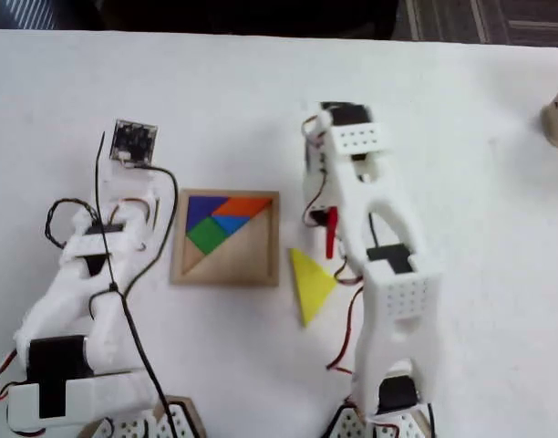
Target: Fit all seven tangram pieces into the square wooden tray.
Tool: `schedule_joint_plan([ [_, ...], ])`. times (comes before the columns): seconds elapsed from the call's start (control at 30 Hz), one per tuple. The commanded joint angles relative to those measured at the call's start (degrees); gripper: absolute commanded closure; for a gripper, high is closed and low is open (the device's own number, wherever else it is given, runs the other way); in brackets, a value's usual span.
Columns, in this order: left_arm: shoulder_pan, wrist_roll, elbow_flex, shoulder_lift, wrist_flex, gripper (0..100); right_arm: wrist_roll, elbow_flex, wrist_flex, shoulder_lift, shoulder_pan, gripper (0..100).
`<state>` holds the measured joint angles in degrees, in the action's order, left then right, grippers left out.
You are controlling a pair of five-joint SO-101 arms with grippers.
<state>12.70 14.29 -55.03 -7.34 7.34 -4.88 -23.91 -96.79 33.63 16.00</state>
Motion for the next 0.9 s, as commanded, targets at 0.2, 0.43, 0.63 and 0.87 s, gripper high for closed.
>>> schedule_joint_plan([
  [0.2,0.4,0.79,3.08,-0.13,-0.18,98,2.37,6.24,2.86,-7.96,12.97,98.1],
  [0.43,0.57,0.79,3.08,-0.13,-0.18,98,10.99,9.41,9.19,-10.07,18.33,98.1],
  [0.63,0.66,0.79,3.08,-0.13,-0.18,98,20.92,9.49,11.21,-9.89,22.55,98.1],
  [0.87,0.66,0.79,3.08,-0.13,-0.18,98,21.8,9.67,13.14,-9.71,25.98,98.0],
])
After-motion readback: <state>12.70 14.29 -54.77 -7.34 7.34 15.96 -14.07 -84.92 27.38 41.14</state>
